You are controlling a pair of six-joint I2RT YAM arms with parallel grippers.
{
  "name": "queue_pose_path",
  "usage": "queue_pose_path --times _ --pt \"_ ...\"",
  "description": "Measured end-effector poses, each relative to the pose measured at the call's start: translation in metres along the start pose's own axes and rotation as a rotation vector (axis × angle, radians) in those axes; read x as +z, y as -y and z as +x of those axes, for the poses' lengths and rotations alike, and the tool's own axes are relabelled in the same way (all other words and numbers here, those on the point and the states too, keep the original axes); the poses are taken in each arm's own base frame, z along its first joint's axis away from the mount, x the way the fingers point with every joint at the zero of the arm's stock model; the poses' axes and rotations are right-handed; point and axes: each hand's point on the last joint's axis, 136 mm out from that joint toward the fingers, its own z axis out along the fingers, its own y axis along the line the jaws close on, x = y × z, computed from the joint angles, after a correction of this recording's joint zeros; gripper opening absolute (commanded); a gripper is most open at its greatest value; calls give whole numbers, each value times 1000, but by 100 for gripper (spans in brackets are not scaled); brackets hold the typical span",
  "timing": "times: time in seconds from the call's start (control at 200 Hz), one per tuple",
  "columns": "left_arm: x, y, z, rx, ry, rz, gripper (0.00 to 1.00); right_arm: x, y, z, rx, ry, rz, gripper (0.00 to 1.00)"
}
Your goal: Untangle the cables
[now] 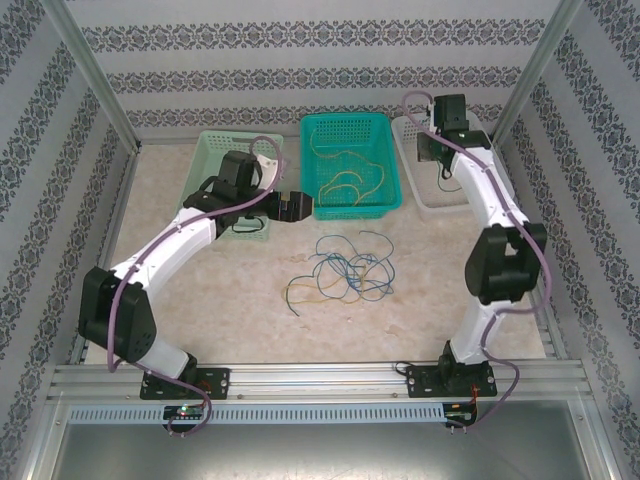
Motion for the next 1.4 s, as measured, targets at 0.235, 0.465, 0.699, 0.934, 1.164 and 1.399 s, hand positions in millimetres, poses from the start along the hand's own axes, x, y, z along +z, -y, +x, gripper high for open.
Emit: queue_pose_path --times 0.235,0.465,0.699,0.934,1.164,1.399 --pt "-8 -3 7 4 9 -24 100 56 7 2 16 -73 30 48" --pt "-7 -6 14 -2 -10 -33 100 79 3 44 36 -209 35 72" --pt "1 -23 52 -37 -102 -65 100 46 6 58 75 -210 30 75" --pt "18 -40 94 -93 -220 -80 93 15 6 81 114 -217 8 70" --pt "37 -27 121 -28 -325 -45 88 -14 -28 144 150 -299 -79 69" --pt "66 -4 139 96 -430 1 57 -72 -67 149 269 -195 -245 65"
